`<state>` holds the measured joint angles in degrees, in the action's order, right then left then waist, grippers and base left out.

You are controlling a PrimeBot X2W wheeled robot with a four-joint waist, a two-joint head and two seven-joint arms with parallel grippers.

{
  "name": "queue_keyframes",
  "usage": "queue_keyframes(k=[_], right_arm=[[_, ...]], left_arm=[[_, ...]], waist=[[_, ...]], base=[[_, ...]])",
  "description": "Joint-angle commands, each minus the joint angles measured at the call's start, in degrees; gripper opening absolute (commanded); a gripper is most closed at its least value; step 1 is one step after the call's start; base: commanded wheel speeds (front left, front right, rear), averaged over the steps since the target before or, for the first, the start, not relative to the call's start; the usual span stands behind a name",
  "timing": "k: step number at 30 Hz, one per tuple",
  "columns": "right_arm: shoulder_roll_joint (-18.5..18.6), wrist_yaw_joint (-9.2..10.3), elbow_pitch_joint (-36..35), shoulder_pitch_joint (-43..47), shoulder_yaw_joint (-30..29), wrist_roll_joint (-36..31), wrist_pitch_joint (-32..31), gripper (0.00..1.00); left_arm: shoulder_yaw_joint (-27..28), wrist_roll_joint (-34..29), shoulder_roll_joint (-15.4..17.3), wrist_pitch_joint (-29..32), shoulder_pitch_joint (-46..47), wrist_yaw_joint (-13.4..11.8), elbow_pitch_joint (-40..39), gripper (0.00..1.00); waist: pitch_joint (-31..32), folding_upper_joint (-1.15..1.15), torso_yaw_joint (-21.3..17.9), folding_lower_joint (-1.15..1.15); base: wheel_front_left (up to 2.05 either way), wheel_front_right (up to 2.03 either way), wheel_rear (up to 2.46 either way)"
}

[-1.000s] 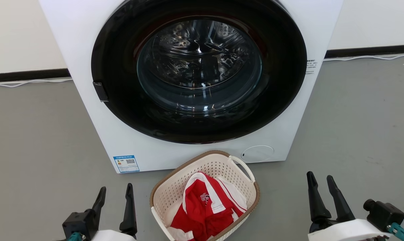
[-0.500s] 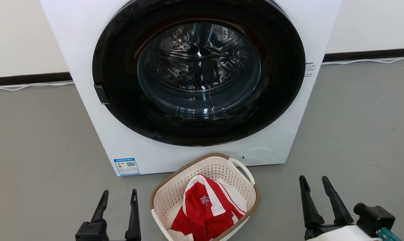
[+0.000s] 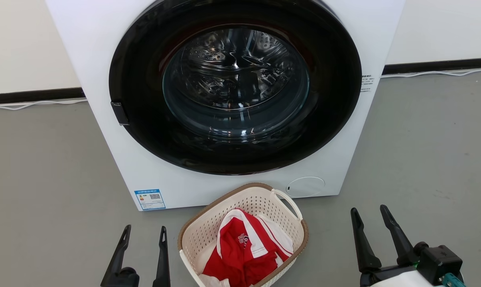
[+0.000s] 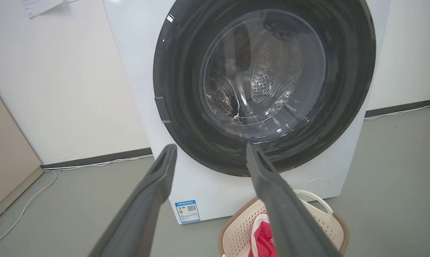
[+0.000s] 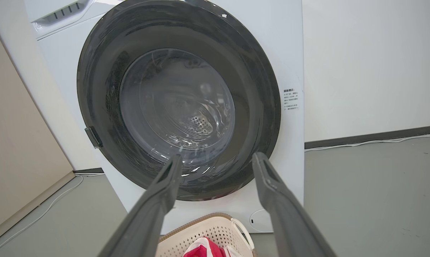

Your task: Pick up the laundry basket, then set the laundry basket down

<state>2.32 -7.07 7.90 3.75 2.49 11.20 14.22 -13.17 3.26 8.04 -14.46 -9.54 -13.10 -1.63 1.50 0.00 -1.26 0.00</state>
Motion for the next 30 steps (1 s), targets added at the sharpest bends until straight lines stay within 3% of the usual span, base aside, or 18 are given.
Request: queue_keyframes(k=[1,23,30], right_arm=[[0.55,-0.42,-1.79,-0.81,1.62,-0.35,0.78,1.0],[0.55,-0.42,-1.84,-0.91,1.57,-0.57,0.78,1.0],[0.55,-0.42,-1.79,-2.23,1.7,-0.22,0.78,1.0]], left_arm=[[1.98,-0.31,0.07,-0.53,1.3,-0.15,-1.52,1.0],[4.26,-0.55,-1.51,-0.54,0.97,1.83,-1.17,1.0],[5.27,0.47,-2.34,-0.54,2.17,2.97,0.03,1.0]], waist=[[-0.02,0.0,0.0,0.0],[-0.89,0.0,0.06,0.0],[-4.01,0.0,0.06,0.0]], base=[[0.0,0.0,0.0],[0.0,0.0,0.0],[0.0,0.0,0.0]])
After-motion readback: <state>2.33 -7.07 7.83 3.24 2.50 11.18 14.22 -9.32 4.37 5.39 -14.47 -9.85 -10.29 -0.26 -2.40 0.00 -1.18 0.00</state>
